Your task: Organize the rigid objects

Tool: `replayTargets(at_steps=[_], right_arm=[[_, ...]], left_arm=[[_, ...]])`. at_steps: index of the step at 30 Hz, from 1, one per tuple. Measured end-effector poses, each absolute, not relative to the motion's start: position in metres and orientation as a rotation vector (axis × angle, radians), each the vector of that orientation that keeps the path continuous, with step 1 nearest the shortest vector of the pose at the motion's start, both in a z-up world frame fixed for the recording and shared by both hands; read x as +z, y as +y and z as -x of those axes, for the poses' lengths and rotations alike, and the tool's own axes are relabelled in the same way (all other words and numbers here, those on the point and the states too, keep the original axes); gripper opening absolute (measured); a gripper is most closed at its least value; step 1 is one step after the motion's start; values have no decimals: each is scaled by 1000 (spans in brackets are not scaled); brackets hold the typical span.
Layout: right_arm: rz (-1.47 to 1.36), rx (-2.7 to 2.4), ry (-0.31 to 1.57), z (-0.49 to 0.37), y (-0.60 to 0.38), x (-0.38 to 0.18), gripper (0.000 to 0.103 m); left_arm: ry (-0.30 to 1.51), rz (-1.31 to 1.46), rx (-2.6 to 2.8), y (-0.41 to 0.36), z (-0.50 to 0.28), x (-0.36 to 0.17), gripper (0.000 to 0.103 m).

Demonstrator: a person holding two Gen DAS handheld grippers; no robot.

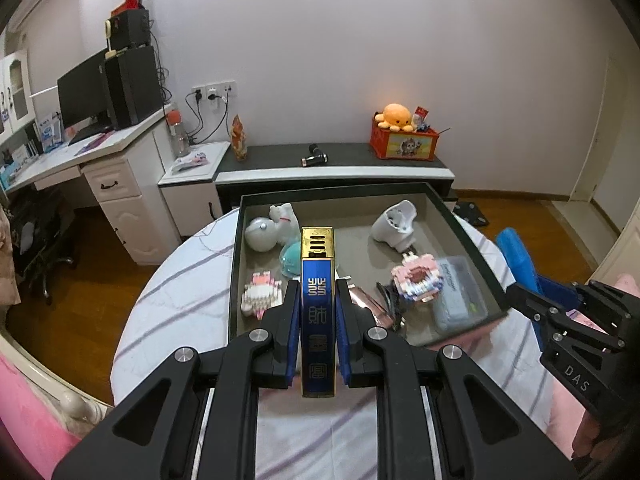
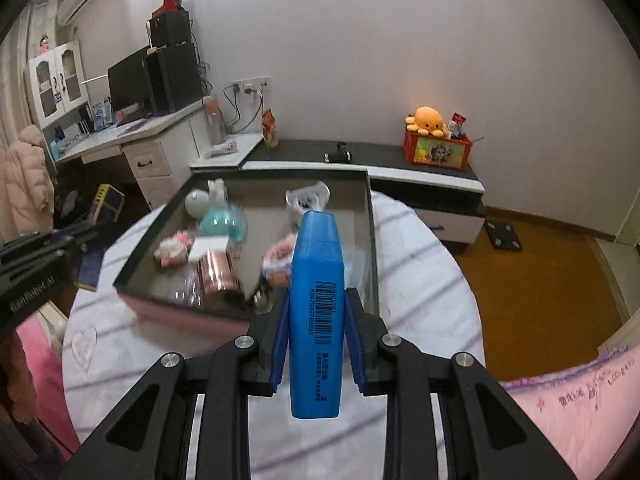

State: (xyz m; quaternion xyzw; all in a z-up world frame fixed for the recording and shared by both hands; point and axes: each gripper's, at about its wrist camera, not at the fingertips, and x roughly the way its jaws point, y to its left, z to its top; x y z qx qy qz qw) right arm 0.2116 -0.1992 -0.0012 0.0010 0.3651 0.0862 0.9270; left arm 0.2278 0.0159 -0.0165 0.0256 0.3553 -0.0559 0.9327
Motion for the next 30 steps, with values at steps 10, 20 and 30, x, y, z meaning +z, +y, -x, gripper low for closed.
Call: replayTargets(at_steps=[10, 20, 30], right_arm=[[-11, 187, 839, -288, -178, -45, 29], [-21, 184, 827, -289, -178, -49, 67], [-29, 165, 618, -225, -187, -9, 80]], left_arm=[[841, -86, -1, 20, -299, -59, 22], [808, -70, 11, 26, -295, -55, 66], [544, -98, -15, 13, -223, -17, 85]])
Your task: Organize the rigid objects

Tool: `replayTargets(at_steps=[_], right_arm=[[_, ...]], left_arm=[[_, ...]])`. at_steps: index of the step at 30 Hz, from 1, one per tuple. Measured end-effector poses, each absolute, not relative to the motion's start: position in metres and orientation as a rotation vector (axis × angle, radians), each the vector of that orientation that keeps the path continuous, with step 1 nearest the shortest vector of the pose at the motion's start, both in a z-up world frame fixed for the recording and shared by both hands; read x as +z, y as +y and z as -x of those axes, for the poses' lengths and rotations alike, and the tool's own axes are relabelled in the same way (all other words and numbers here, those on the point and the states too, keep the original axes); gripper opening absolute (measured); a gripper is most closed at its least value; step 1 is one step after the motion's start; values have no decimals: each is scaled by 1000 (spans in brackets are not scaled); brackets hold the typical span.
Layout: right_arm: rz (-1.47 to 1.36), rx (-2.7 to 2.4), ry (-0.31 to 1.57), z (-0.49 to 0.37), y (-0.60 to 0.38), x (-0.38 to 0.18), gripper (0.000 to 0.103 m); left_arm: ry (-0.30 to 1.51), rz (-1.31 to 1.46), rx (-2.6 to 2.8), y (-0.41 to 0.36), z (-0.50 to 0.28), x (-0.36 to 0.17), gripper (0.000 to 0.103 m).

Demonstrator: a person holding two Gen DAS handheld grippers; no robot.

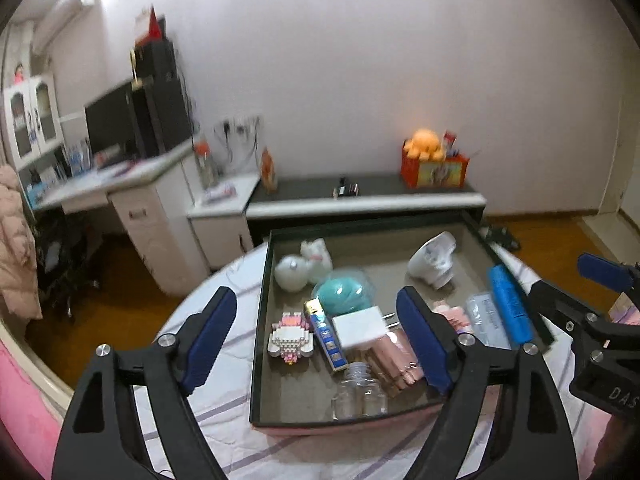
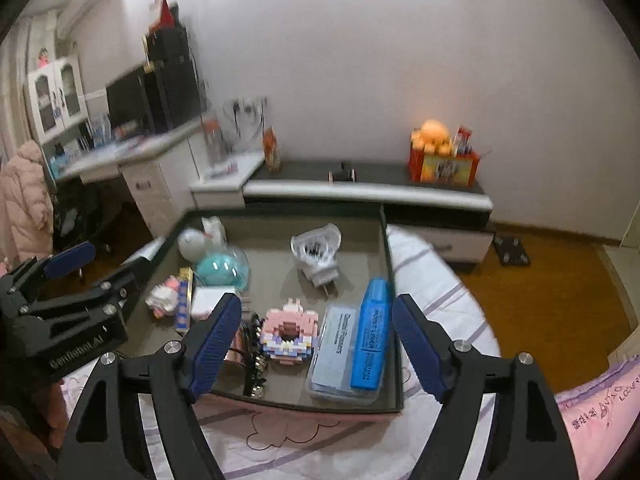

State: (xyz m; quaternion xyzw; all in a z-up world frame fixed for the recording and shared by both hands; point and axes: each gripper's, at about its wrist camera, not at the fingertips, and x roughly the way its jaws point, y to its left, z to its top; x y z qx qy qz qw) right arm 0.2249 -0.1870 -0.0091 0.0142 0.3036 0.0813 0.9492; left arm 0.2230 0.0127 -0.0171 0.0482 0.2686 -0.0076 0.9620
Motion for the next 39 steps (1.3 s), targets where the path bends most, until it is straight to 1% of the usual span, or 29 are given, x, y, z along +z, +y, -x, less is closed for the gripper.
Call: replayTargets(at_steps=[6, 12, 19, 28, 39], right_arm=[[-35, 126, 459, -165, -189, 4, 80], [-67, 42, 333, -112, -192, 3, 80], [-65, -18, 211, -71, -191, 3, 81], [-69, 9, 146, -45, -194, -5, 81], [-29, -3, 93, -30, -186, -5, 81]], left_arm=[[360, -98, -30, 4, -159, -2, 95], [231, -44, -25, 8, -105, 6, 96], [126, -20, -45, 13, -62, 7, 97], [75, -82, -45, 7, -39, -1, 97], [78, -55, -46, 13, -34, -4, 98]])
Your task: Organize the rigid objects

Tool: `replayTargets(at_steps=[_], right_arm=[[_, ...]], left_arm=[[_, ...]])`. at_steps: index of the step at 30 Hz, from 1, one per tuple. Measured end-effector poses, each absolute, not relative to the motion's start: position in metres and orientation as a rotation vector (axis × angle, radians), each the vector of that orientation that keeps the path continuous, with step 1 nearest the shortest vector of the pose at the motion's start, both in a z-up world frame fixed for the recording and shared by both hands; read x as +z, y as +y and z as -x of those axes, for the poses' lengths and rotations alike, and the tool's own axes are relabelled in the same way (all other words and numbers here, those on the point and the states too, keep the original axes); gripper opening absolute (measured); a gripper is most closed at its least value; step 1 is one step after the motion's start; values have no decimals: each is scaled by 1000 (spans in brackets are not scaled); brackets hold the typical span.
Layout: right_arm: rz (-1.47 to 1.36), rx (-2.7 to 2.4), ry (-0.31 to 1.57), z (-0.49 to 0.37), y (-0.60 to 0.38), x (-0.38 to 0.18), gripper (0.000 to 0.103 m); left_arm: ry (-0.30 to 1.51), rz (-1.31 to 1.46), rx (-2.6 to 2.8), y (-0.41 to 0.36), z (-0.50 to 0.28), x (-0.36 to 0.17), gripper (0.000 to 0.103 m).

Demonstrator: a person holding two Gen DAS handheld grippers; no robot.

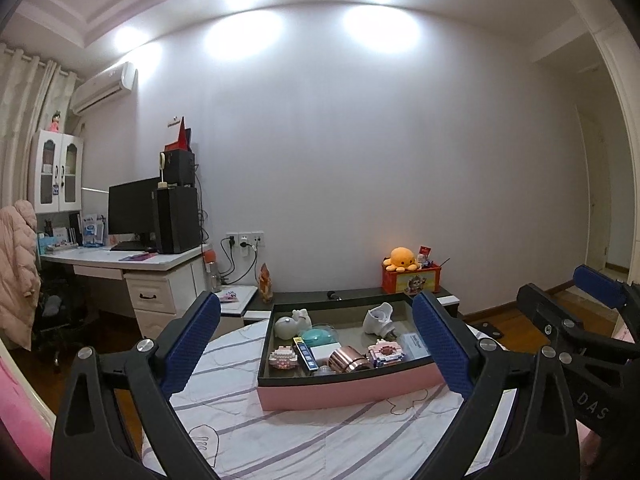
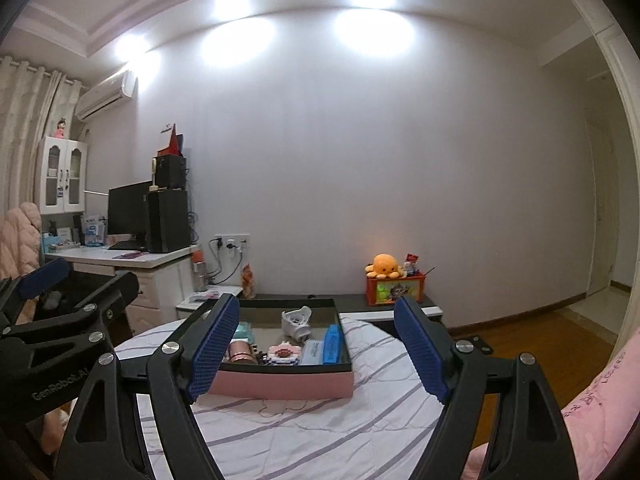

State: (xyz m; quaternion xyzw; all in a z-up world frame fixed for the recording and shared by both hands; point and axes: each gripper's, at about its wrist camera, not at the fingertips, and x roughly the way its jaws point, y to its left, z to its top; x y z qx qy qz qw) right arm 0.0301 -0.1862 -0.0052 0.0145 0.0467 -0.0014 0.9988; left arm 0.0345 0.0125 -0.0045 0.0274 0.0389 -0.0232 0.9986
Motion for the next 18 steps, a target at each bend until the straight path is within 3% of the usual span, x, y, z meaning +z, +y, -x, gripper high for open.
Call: replayTargets(at_steps=[18], right_arm=[[-29, -29, 78, -25, -193, -8, 81]], left_arm=[[74, -61, -48, 12, -34, -4, 100]])
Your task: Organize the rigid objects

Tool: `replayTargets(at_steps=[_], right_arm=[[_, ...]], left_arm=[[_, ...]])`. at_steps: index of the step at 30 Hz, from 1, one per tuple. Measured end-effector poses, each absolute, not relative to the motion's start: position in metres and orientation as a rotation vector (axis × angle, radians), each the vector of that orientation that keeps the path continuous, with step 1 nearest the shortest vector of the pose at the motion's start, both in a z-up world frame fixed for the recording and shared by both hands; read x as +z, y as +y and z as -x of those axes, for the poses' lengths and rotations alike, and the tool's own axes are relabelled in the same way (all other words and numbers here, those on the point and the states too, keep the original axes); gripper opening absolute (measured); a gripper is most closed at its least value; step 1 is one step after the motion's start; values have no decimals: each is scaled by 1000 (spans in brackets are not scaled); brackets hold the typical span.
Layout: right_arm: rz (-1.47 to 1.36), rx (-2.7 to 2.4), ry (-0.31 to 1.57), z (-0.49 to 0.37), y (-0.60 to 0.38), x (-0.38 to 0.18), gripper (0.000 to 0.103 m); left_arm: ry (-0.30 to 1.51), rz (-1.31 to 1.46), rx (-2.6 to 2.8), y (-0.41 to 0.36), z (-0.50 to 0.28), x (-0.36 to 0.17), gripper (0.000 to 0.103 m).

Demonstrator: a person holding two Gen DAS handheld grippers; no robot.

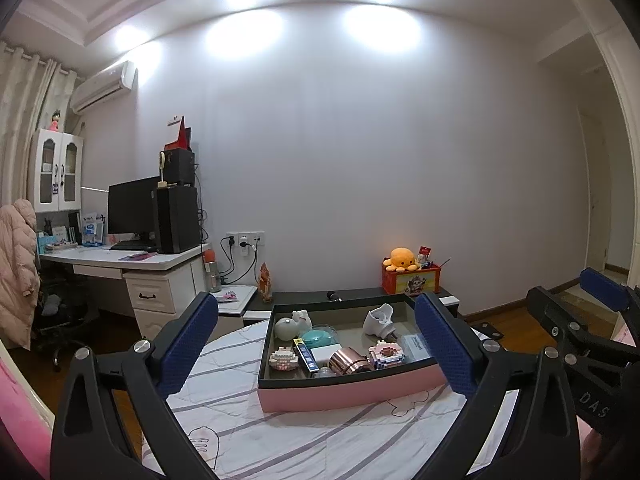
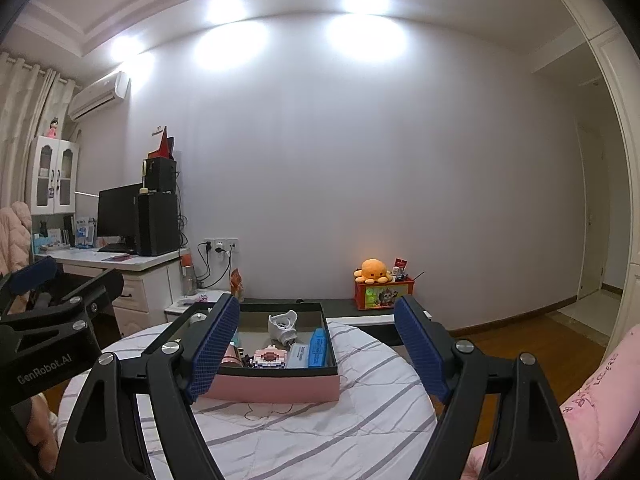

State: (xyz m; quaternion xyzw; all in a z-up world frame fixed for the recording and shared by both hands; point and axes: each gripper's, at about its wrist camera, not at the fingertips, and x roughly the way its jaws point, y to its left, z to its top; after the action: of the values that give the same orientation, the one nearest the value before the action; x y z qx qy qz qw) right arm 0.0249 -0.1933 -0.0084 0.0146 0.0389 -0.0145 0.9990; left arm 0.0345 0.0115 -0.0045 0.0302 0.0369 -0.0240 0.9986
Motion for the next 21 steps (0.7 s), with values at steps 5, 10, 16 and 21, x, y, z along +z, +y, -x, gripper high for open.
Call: replayTargets(at_steps=[5, 10, 16, 21], right_arm=[[-22, -23, 77, -24, -192, -9, 81], [-15, -23, 79, -24, -192, -9, 81], [-22, -29, 82, -24, -196, -8, 81], [-13, -38, 93, -27, -195, -8, 81]], left_arm=[[74, -73, -53, 10, -34, -3, 101], [74, -71, -56, 9, -32, -2, 101], [71, -69, -54, 9, -31, -1, 102], [66, -74, -48, 7, -30, 0, 103]])
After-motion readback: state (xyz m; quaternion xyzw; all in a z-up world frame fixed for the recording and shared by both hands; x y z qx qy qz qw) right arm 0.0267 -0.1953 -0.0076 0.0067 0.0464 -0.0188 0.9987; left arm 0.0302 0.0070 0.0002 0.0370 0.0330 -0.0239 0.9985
